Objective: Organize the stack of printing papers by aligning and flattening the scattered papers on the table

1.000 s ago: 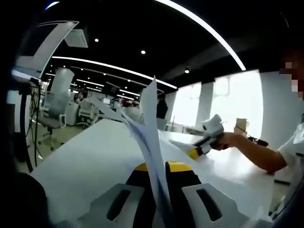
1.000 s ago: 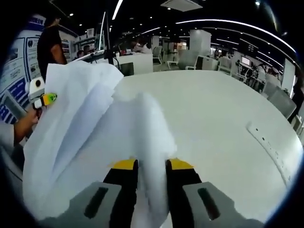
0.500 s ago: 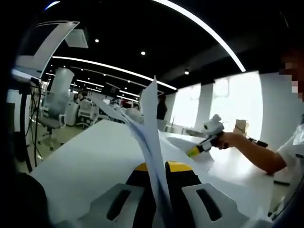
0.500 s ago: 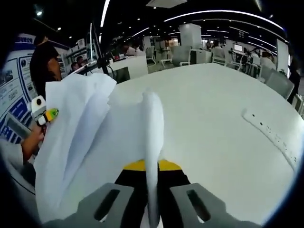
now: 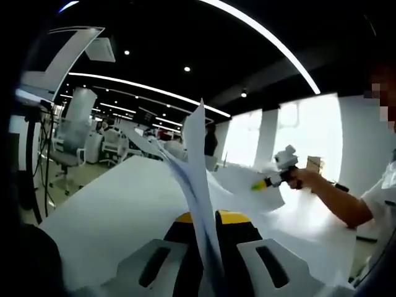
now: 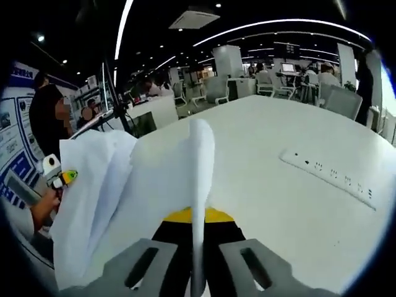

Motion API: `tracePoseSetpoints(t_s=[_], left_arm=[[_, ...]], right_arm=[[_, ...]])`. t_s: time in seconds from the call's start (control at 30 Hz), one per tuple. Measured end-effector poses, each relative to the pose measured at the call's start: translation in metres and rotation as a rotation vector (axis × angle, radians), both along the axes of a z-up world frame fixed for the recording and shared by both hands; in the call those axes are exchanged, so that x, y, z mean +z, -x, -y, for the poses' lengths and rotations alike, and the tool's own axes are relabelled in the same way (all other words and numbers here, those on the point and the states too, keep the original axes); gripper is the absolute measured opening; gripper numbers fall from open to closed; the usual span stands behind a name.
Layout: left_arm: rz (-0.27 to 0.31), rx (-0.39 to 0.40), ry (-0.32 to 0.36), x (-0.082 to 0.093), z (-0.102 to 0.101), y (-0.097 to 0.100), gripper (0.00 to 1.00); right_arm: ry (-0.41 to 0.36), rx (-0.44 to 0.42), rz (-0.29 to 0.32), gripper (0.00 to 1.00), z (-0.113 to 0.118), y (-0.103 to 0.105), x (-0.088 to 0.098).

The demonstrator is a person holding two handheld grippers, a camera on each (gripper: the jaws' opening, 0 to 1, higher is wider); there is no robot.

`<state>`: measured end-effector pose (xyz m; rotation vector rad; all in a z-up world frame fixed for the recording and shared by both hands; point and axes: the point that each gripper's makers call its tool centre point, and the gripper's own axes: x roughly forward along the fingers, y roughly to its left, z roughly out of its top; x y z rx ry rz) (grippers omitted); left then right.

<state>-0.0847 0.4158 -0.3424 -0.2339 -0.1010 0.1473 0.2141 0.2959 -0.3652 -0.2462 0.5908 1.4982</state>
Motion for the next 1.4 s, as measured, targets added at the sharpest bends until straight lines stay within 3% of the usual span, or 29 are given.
tracePoseSetpoints(t_s=[0.37,0.63,0.93,1.2,1.4], left_arm=[[-0.006,0.002,0.015,-0.001,-0.001,0.0,0.09],[-0.012,0.006,0.025,-0.003,-0.002,0.0,0.08],[-0.051,0.043,0.029,-0.009,-0.005,-0.007,0.08],[-0.051,0.01,0.032,-0.008,0.006,-0.032,0.08],[-0.061,0.041,0.035,-0.01,0.0,-0.043,0.08]], right_arm=[[-0.075,-0.092,-0.02,0.0,0.017,-0.035,0.024],[-0.142,-0.134,-0.021,0.0,0.031,-0.049,0.047],[-0.184,-0.16,-0.021,0.0,0.042,-0.055,0.059],[-0.21,-0.162,-0.004,0.0,0.048,-0.05,0.072],[-0.232,-0.175,0.018,0.0,0.056,-0.046,0.082]])
